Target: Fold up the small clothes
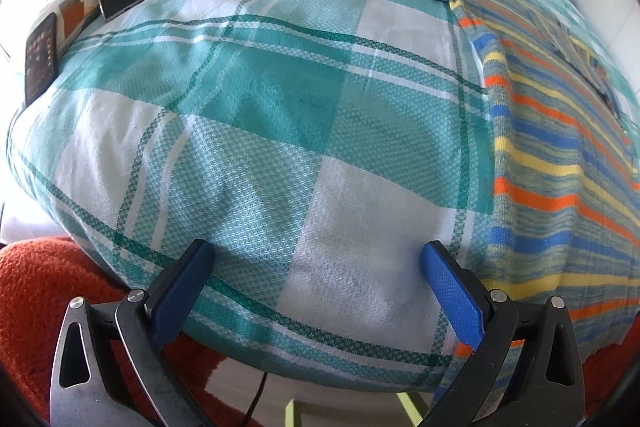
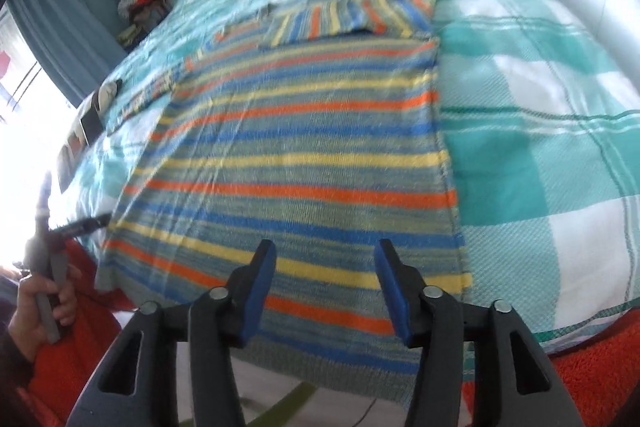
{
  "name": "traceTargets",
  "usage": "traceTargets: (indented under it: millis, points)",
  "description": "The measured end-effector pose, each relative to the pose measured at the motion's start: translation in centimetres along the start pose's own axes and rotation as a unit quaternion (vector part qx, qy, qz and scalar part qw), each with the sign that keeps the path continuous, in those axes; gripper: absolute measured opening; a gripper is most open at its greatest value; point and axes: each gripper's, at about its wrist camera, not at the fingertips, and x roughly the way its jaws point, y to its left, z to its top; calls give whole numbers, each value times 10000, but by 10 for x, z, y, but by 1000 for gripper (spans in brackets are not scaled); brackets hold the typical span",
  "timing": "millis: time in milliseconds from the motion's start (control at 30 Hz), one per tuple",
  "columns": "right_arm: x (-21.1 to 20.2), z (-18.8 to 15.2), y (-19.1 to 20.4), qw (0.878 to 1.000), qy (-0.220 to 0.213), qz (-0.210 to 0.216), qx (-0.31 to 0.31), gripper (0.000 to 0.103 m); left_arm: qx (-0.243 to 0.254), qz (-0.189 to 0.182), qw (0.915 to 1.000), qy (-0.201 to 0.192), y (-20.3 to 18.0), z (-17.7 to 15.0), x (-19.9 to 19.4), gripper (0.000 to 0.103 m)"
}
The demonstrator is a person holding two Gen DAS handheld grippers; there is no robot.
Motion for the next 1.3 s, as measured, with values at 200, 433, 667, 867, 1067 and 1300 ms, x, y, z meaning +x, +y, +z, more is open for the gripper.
traceTargets:
  millis: [200, 433, 667, 867, 1067, 1300]
  points:
    - [-2, 7, 4, 9998, -196, 10, -1, 56, 14, -26, 10000, 18, 0, 1, 2, 103]
    - [3, 5, 13, 9998, -132, 68, -130, 57, 44, -40, 10000, -41, -1, 0, 1, 103]
    - [6, 3, 22, 9993, -109, 201, -289, 57, 120, -22, 9999, 23, -3, -2, 2, 103]
    - [3, 4, 25, 9989, -145, 273, -339, 57, -117, -468, 9988, 114, 9, 19, -28, 101]
    - [1, 6, 22, 9988, -232, 340, -274, 61, -630, -1350, 9856, -796, 70, 142, -76, 102]
    - [2, 8, 22, 9990, -218, 323, -227, 61, -1568, -879, 9837, -92, 127, 223, 39, 96]
